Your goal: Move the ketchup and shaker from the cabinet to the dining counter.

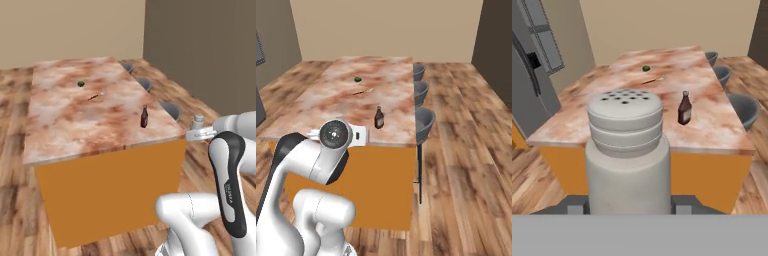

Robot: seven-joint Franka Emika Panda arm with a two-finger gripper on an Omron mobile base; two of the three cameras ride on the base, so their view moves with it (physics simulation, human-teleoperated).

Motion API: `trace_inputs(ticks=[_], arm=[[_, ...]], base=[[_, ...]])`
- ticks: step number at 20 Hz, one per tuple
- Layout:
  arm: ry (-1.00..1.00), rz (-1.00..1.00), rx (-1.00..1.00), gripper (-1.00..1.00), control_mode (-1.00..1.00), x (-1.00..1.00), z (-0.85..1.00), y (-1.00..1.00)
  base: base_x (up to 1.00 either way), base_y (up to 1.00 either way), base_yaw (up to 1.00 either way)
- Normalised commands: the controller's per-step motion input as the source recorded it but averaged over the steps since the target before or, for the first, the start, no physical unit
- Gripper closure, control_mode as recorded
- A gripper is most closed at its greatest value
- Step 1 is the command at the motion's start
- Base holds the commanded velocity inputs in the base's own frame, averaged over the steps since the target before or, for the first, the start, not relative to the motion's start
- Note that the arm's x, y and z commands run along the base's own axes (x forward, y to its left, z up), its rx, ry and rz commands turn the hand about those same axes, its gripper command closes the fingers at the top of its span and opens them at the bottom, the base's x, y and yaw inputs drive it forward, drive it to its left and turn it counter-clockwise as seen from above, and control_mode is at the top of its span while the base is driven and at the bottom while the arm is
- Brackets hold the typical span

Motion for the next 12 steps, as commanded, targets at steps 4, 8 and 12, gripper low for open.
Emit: trace_inputs(ticks=[4,8,12], arm=[[0.0,0.0,0.0,1.0,1.0,0.0,0.0,0.0],[0.0,0.0,0.0,1.0,1.0,0.0,0.0,0.0],[0.0,0.0,0.0,1.0,1.0,0.0,0.0,0.0]], base=[[0.44,-0.59,0.11],[0.53,-0.51,0.15],[0.64,-0.41,0.22]])
